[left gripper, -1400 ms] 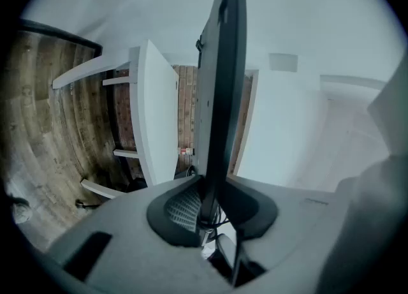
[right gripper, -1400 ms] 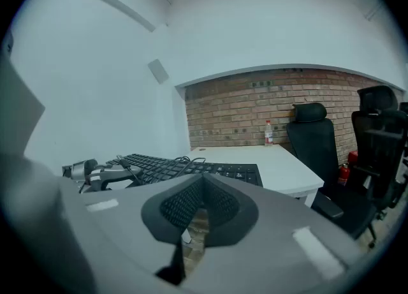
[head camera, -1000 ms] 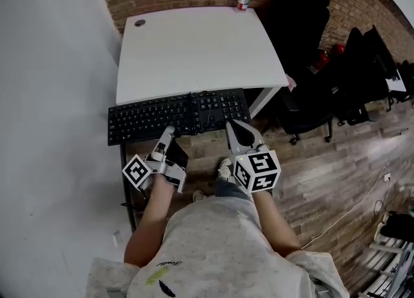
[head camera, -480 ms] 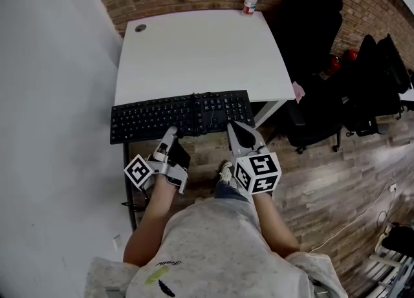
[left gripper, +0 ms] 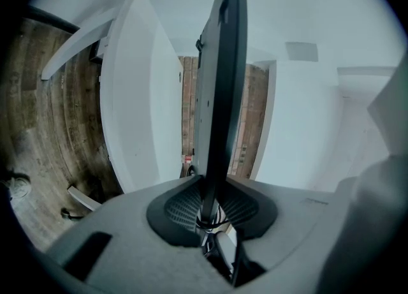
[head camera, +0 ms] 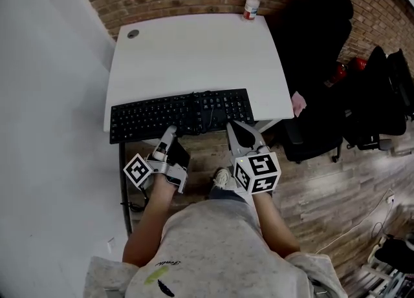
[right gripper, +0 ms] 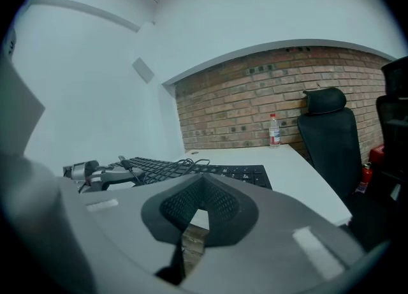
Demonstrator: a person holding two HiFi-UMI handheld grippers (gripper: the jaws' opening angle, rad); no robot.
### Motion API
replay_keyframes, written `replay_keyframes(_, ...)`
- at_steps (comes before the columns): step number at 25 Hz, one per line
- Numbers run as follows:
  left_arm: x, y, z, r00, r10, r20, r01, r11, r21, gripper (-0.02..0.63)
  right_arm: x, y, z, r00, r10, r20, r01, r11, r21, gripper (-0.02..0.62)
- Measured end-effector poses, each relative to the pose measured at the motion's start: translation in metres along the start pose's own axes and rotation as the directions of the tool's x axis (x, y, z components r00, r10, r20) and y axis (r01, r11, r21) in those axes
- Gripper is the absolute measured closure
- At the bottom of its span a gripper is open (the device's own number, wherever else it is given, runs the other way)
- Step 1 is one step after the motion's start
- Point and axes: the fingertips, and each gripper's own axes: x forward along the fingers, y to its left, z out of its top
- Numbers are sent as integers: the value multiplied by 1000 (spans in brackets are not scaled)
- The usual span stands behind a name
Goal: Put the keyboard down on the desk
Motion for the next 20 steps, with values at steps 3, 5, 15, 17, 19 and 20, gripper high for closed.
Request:
replay_keyframes(3,20,6,2,1000,9,11,-9,1000,6,537,15,-17,3,1000,14,-6,-14,1000,2,585)
replay_keyframes(5,35,8,3,1000,11,21,-11,1000,5,537,24,-29,6,1000,23,-8,-23,1000,3,584)
replay_keyframes(15,91,16,-6,999,20,48,-21,1000,20,537,49,-81,26,998,60,-5,-60,998,-16,584)
replay_keyframes(17,95,17,-8,998,22,54,-23,1000,17,537,51,-86,28,998,66,-2,-66,998,-16,586)
replay_keyframes(19,100,19,-9,998,24,58,-25,1000,16,537,55,-90,30,997,73,1,-73,997,-14,584)
replay_keyframes(20,103,20,-10,998,25,59,-27,999,19,535,57,-93,30,997,78,2,-78,997,-14,584)
